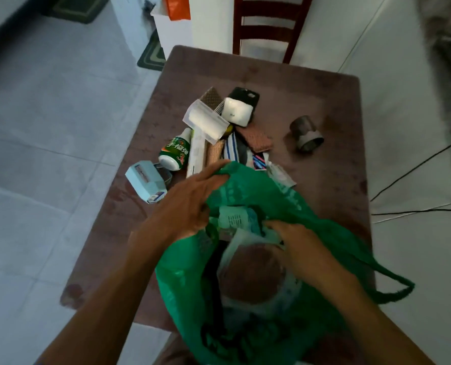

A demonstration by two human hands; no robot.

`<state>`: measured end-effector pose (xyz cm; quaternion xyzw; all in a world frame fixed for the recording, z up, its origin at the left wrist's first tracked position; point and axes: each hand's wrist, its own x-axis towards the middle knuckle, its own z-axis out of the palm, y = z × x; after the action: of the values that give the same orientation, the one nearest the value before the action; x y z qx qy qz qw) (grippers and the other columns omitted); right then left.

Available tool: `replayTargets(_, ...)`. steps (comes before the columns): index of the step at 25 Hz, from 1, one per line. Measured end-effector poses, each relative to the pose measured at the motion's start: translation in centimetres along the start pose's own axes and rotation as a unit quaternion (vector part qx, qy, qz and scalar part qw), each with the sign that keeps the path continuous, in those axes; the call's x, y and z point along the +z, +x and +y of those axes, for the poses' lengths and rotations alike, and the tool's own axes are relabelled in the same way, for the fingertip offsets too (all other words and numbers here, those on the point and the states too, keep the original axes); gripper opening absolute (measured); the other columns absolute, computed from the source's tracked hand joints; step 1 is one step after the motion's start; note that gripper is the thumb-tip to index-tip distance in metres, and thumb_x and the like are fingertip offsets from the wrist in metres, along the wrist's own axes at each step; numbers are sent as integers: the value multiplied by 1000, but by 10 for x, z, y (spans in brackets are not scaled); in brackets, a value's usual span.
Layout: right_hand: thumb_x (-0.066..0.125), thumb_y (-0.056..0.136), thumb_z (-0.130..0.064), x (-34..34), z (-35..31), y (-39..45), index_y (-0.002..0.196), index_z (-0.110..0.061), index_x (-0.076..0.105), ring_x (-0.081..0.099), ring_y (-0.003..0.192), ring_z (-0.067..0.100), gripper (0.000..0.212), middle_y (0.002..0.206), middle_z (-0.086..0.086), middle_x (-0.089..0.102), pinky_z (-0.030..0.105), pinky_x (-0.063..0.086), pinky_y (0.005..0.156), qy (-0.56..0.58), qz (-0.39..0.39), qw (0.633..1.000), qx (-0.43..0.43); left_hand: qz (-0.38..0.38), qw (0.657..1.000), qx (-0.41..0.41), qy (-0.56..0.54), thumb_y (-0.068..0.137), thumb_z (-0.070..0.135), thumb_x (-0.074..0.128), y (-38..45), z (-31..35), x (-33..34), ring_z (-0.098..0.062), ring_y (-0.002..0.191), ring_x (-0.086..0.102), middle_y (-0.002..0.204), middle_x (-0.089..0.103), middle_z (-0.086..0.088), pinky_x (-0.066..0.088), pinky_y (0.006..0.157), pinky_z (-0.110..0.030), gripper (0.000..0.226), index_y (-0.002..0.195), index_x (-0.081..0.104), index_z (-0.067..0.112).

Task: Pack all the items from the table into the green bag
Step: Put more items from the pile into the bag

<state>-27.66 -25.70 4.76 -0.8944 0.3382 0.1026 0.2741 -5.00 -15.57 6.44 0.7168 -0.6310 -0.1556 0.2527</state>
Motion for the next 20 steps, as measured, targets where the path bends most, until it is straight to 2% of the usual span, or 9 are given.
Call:
replayTargets(3,68,78,-31,-14,17,-13,136,-16,49,49,119,32,62,135,12,54,54,43,96,-106,237,966,18,7,1000,4,6,69,0,66,-42,2,12,-24,123,49,152,29,1,55,81,-36,73,134,47,27)
replayTargets(5,63,76,-50,-22,40,-12,146,-25,33,35,136,34,80,149,9,39,51,24,110,-201,171,960,93,-21,997,-52,62,65,22,77,-75,1,27,-29,129,40,157,17,-4,51,90,-48,95,145,27,36)
replayTargets(7,63,86,-37,-2,59,-5,137,-27,47,49,127,28,54,141,6,53,40,35,108,-57,2,984,169,-88,979,-168,77,65,36,78,-101,-1,45,-31,128,40,159,-13,-1,52,88,-45,112,149,4,38)
replayTargets(8,60,90,-21,11,67,-5,122,-23,60,59,113,26,32,128,8,63,35,45,97,53,-38,981,182,-123,966,-218,63,68,32,77,-111,-4,58,-32,125,45,155,-27,3,53,84,-41,110,148,2,36)
replayTargets(9,55,91,-8,18,78,-7,106,-22,67,63,101,26,24,117,10,69,33,50,86,127,-11,973,192,-136,960,-240,51,70,24,75,-118,-9,72,-34,120,51,150,-35,8,53,80,-40,105,148,6,34)
replayTargets(12,47,91,-2,-17,116,-18,101,-20,68,63,93,32,30,111,14,69,35,48,77,149,192,930,276,-116,979,-158,57,69,4,69,-109,-14,99,-38,98,61,151,-31,17,55,71,-46,100,140,11,41)
replayTargets(15,47,90,-2,-93,143,-24,104,-13,71,63,91,39,30,107,19,69,38,48,77,59,334,900,275,-141,981,-122,56,80,9,61,-69,7,112,-30,93,63,156,-20,14,54,74,-44,89,141,7,46)
replayTargets(18,47,90,-5,-128,155,-18,106,-13,71,63,89,42,30,105,21,70,41,51,75,-17,387,881,274,-153,983,-93,40,82,19,60,-29,29,119,-30,91,64,156,-18,19,54,73,-46,88,143,4,48)
replayTargets(20,49,89,-8,-129,167,-5,104,-13,72,64,87,40,28,102,20,69,38,48,72,-64,326,888,319,-170,981,-81,37,81,18,59,-16,34,123,-31,94,63,158,-11,18,54,73,-47,89,144,4,48)
